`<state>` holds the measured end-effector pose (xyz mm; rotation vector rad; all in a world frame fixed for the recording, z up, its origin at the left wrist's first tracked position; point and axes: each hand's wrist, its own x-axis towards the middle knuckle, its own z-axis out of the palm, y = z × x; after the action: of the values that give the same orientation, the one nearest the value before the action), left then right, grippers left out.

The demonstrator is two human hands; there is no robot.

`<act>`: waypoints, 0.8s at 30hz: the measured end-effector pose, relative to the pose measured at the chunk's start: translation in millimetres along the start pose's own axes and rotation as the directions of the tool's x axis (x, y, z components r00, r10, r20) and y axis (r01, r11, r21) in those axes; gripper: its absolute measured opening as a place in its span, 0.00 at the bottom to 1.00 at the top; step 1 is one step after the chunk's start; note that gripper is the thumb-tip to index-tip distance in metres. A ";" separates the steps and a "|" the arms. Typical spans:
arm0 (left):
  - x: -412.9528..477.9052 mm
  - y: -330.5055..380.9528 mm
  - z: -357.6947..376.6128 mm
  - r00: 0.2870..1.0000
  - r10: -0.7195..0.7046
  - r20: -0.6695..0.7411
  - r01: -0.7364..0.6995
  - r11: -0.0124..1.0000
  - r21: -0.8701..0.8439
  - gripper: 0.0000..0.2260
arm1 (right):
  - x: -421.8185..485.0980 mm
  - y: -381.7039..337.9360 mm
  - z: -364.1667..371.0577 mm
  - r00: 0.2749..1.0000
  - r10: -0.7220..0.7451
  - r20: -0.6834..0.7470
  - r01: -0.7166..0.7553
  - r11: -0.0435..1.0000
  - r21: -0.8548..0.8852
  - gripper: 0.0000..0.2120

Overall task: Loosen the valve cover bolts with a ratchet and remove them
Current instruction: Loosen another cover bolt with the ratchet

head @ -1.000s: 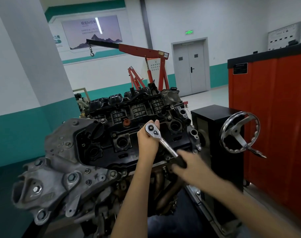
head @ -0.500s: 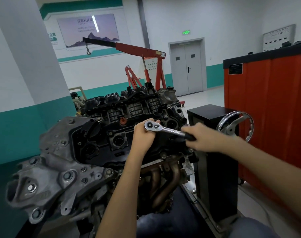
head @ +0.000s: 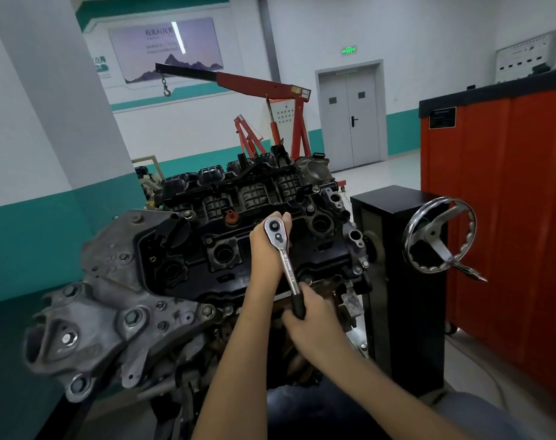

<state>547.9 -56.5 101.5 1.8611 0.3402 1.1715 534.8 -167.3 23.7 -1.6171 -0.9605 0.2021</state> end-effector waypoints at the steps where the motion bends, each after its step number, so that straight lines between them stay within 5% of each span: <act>1: 0.6 -1.8 -1.7 1.000 -0.004 0.010 0.004 1.000 0.005 0.22 | 2.3 1.3 -10.3 1.000 -0.015 0.027 0.017 0.996 -0.084 0.07; 5: 1.7 -2.0 -8.1 0.994 0.012 0.105 -0.013 1.000 0.001 0.23 | 29.1 -3.6 -83.3 0.971 -0.067 0.231 0.154 0.911 -0.382 0.09; 11: -2.1 2.5 -8.4 0.996 0.028 0.083 -0.020 0.995 -0.100 0.21 | 85.9 -36.9 -143.8 0.925 -0.144 0.352 0.370 0.553 -0.746 0.08; 14: -8.0 -2.0 -5.2 0.999 0.024 0.035 -0.019 0.988 -0.151 0.20 | 62.1 -16.2 -119.5 0.961 -0.136 0.241 0.263 0.712 -0.651 0.10; 17: -8.5 -0.1 4.7 0.999 0.000 -0.054 -0.011 0.979 -0.202 0.21 | 22.4 6.0 -71.1 0.992 -0.076 0.097 0.104 0.939 -0.327 0.05; 21: -6.7 3.8 9.0 0.993 -0.053 -0.102 0.030 0.977 -0.212 0.18 | -0.7 1.9 -0.1 1.000 0.022 -0.008 -0.022 1.000 0.007 0.07; 24: -4.7 -0.3 1.9 0.996 -0.067 -0.061 0.058 0.990 -0.132 0.21 | 4.1 2.2 -5.9 1.000 -0.007 0.023 0.009 0.996 -0.088 0.09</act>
<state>547.0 -60.3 98.3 1.6905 0.3477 1.1859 542.0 -168.9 25.0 -1.6947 -1.0048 0.1747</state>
